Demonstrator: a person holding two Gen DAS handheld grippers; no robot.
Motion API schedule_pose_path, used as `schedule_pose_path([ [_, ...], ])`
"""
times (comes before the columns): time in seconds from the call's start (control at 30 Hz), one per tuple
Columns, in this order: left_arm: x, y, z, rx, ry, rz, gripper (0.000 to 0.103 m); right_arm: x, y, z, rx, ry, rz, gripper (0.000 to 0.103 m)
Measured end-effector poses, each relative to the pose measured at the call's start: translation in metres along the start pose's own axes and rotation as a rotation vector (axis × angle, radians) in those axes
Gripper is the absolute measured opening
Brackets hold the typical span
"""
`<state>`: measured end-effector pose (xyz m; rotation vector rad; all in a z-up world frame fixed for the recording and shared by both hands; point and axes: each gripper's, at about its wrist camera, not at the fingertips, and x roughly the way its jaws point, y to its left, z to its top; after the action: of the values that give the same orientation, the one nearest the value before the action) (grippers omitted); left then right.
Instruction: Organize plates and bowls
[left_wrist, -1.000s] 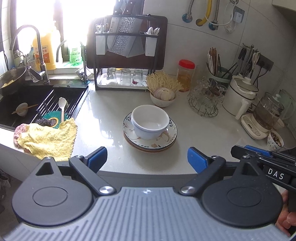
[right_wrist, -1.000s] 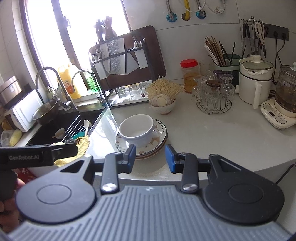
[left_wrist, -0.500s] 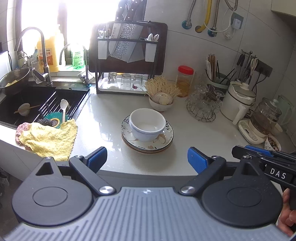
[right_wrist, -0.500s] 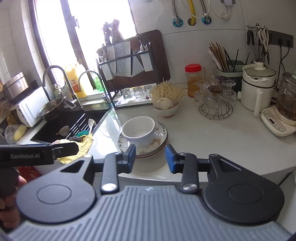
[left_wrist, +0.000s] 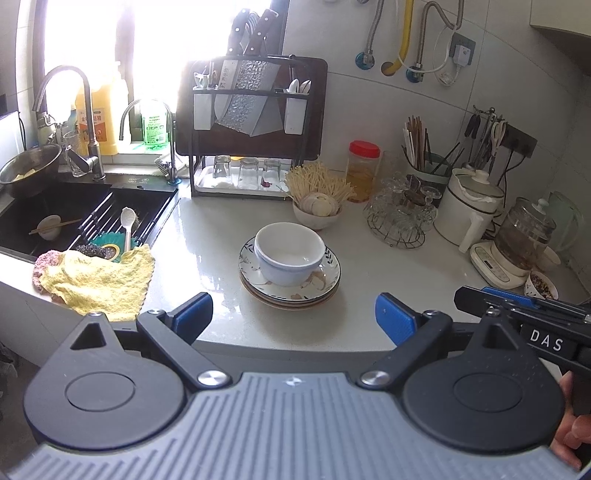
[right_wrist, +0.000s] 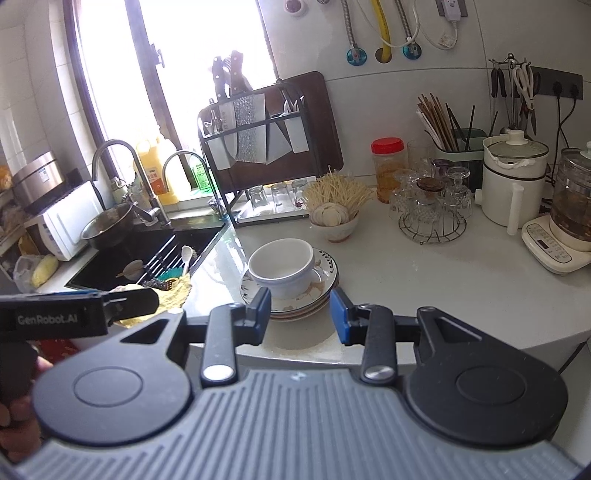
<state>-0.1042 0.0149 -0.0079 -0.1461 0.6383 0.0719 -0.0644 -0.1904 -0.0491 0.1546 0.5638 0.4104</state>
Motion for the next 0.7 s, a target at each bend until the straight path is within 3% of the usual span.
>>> schedule_pose_path([
  [0.2,-0.002,-0.001,0.006,0.006,-0.017,-0.01,0.097,-0.006,0.002,0.002,-0.01,-0.009,0.002,0.039],
  [0.3,-0.002,0.003,0.005,-0.002,-0.029,-0.017,0.097,-0.005,0.001,0.001,0.002,-0.018,0.0,0.061],
  [0.53,0.012,0.013,-0.002,0.004,0.023,0.0,0.098,0.006,-0.001,0.001,0.004,-0.018,-0.019,0.063],
  [0.57,0.013,0.014,-0.003,0.006,0.028,-0.001,0.098,0.006,-0.002,0.001,0.007,-0.021,-0.023,0.066],
  [0.63,0.016,0.015,-0.004,0.014,0.032,-0.003,0.098,0.007,-0.002,0.0,0.014,-0.032,-0.03,0.083],
  [0.7,0.017,0.016,-0.003,0.009,0.031,0.001,0.098,0.011,-0.002,0.0,0.009,-0.032,-0.044,0.085],
])
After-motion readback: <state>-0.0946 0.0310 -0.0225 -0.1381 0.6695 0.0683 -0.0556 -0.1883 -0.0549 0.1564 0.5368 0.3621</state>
